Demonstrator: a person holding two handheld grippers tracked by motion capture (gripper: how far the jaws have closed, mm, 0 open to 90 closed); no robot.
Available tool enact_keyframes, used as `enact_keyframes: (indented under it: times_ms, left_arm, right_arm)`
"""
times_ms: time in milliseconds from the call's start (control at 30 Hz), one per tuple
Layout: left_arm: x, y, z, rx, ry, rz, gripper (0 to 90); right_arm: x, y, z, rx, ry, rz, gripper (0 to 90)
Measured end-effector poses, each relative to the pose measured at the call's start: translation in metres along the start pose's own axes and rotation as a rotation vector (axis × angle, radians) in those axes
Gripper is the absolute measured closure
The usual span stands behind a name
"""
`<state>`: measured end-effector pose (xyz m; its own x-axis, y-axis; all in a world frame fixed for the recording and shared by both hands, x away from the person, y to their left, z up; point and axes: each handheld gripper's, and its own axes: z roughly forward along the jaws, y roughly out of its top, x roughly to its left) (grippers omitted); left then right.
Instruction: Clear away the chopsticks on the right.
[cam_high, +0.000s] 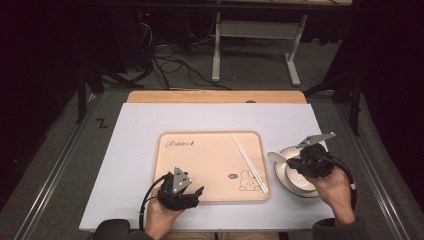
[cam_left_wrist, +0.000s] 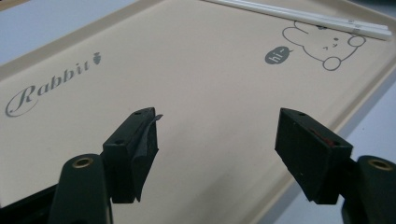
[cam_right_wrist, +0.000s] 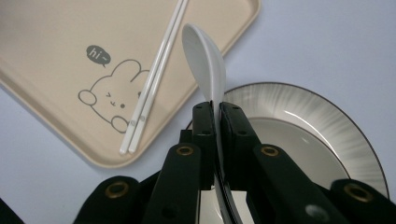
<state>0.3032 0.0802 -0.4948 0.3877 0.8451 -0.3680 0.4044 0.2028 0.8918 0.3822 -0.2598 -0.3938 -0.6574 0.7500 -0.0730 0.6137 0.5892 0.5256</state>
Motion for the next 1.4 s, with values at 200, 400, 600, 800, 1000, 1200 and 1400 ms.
enact_keyframes:
  times_ms: [200, 400, 600, 800, 1000, 1200, 1400]
  left_arm:
    - [0.005, -0.001, -0.01, -0.008, 0.039, -0.003, 30.1]
    - [0.006, 0.0, -0.017, -0.038, 0.054, -0.008, 30.1]
    - [0.003, -0.001, -0.015, -0.015, 0.037, 0.006, 30.1]
    - [0.004, 0.001, -0.012, -0.013, 0.026, 0.012, 30.1]
    - [0.002, 0.005, 0.0, -0.004, -0.01, 0.019, 30.1]
    - [-0.001, 0.007, 0.007, -0.003, -0.042, 0.026, 30.2]
    - [-0.004, 0.011, 0.014, -0.001, -0.077, 0.026, 30.4]
  right_arm:
    - [0.005, 0.013, 0.012, -0.009, 0.009, -0.022, 86.2]
    - [0.007, 0.028, 0.027, -0.042, 0.011, -0.009, 86.2]
    - [0.009, 0.041, 0.052, 0.009, 0.003, 0.027, 86.2]
    - [0.012, 0.058, 0.069, 0.075, -0.043, 0.023, 86.2]
    - [0.022, 0.078, 0.081, 0.116, -0.078, 0.01, 86.2]
    - [0.024, 0.085, 0.089, 0.134, -0.098, 0.043, 86.2]
    - [0.025, 0.089, 0.097, 0.146, -0.115, 0.08, 86.2]
